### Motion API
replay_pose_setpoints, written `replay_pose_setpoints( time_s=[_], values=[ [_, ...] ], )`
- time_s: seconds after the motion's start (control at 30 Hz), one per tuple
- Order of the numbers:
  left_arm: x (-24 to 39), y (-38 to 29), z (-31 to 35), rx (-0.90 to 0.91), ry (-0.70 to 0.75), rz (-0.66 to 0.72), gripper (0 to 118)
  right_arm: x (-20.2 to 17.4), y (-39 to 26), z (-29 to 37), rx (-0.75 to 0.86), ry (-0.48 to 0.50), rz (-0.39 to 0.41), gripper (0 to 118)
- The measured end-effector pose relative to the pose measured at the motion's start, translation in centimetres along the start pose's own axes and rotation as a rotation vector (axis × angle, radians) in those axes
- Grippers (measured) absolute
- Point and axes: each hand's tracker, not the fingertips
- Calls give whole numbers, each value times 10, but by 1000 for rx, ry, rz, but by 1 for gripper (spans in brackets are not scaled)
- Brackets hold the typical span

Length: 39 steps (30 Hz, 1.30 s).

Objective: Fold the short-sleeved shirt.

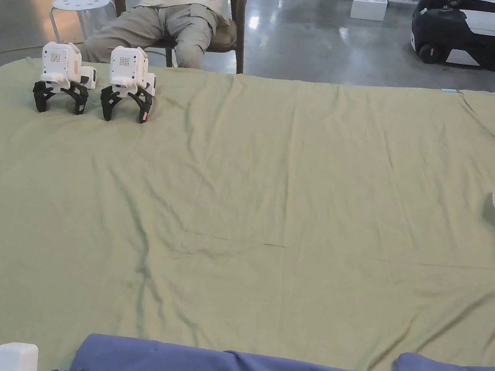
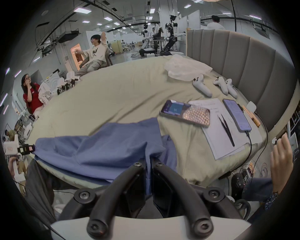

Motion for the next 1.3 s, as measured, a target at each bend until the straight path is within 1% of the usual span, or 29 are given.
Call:
replay_pose_setpoints(
  time_s=[0.03, 0.07, 0.1, 0.13, 0.17, 0.2, 0.23, 0.27, 0.37, 0.43, 0.47, 0.5, 0.53, 0.6, 0.7, 0.77, 0.8, 0.83, 0.87, 0.9, 0.93, 0.97, 1.0, 1.03, 1.17, 1.23, 1.3],
  values=[
    [-1, -1, -3, -4, 2, 1, 0, 0, -3, -4, -9, -12, 23, 2],
    [-3, -1, -4, -3, 3, 11, 3, -3, -6, -6, -11, -19, 36, 3],
    [-4, 0, -5, -6, 1, 16, 13, -5, -8, -7, -8, -25, 47, 6],
    [-4, 3, -4, -10, 2, 14, 31, -7, -10, -8, -4, -41, 64, 21],
    [-5, 3, -3, -4, 20, 6, 51, -5, -11, -10, -3, -49, 69, 44],
    [-6, 4, -2, 12, 40, -8, 73, -5, -11, -11, -7, -59, 75, 64],
    [-3, 5, 3, 26, 57, -26, 83, -4, -11, -10, -6, -60, 72, 66],
    [-2, 9, 11, 60, 84, -38, 83, -4, -9, -6, 18, -53, 53, 66],
    [10, 26, 37, 215, 125, -45, 83, -1, 1, 9, 140, -15, -53, 66],
    [24, 39, 60, 352, 124, -29, 83, -4, 12, 21, 227, 30, -133, 66],
    [32, 44, 73, 422, 103, -31, 83, -8, 18, 28, 276, 55, -159, 66],
    [42, 47, 85, 479, 91, -37, 83, -14, 24, 35, 325, 69, -160, 66],
    [54, 51, 100, 550, 79, -56, 83, -22, 31, 45, 387, 85, -145, 66],
    [71, 54, 120, 635, 73, -98, 83, -33, 41, 60, 461, 103, -108, 66],
    [97, 53, 146, 725, 95, -157, 83, -52, 52, 78, 538, 133, -31, 65],
    [109, 51, 158, 764, 98, -189, 82, -63, 54, 86, 559, 137, 14, 58],
    [114, 48, 163, 774, 96, -201, 80, -67, 55, 89, 564, 136, 35, 52],
    [117, 46, 168, 784, 78, -214, 73, -72, 55, 91, 563, 150, 60, 41],
    [120, 43, 173, 795, 68, -226, 61, -76, 55, 93, 567, 157, 79, 30],
    [122, 44, 174, 797, 64, -226, 43, -79, 54, 95, 573, 156, 91, 19],
    [124, 43, 177, 796, 56, -230, 22, -82, 53, 97, 581, 150, 106, 9],
    [125, 41, 179, 803, 46, -236, 12, -84, 52, 97, 582, 152, 124, 4],
    [125, 40, 180, 810, 40, -236, 4, -85, 50, 98, 588, 155, 135, 2],
    [124, 41, 180, 809, 23, -240, 0, -87, 49, 98, 592, 154, 149, 0],
    [124, 43, 179, 788, 11, -239, 0, -95, 48, 95, 580, 139, 182, 0],
    [123, 43, 179, 774, 2, -235, 0, -95, 49, 94, 570, 151, 173, 0],
    [120, 43, 177, 766, -14, -223, 0, -95, 49, 94, 572, 180, 145, 0]
  ],
)
